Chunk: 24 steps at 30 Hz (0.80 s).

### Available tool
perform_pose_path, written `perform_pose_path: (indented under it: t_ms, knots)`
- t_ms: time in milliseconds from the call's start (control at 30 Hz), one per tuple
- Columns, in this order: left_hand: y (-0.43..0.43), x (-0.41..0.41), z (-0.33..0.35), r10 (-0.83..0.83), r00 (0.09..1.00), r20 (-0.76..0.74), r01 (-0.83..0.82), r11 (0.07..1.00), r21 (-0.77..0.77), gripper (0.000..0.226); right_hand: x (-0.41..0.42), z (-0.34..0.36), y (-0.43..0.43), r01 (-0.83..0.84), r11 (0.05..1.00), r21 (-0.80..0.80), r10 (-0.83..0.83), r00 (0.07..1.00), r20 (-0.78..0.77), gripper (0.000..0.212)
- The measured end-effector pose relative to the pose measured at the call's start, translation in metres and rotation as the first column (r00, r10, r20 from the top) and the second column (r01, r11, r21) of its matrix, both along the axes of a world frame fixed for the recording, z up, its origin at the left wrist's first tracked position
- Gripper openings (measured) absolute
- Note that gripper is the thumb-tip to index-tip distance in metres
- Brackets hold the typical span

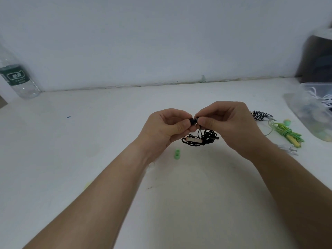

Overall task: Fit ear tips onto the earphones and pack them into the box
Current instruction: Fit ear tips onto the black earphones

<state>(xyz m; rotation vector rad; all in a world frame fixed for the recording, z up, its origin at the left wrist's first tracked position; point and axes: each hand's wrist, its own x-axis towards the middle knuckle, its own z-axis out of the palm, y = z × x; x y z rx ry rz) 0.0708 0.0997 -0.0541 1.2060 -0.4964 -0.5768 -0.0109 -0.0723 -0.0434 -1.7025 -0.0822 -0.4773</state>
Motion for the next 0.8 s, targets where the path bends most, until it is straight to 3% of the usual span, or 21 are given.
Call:
perform_pose_path:
  t_ms: [367,800]
  knots:
    - [-0.0015,-0.0009,0.003,0.002,0.998,-0.057,-0.005,0.999,-0.049,0.013,0.0009,-0.0034,0.0009,-0.015,0.989,0.146,0.016,1.0,-0.006,0.017]
    - [-0.0009,-0.0022,0.0039,0.027,0.999,-0.016,-0.027,1.0,0.006,0.022,0.0,0.0002,-0.0012,0.009,1.0,0.025,-0.009,1.0,-0.006,0.012]
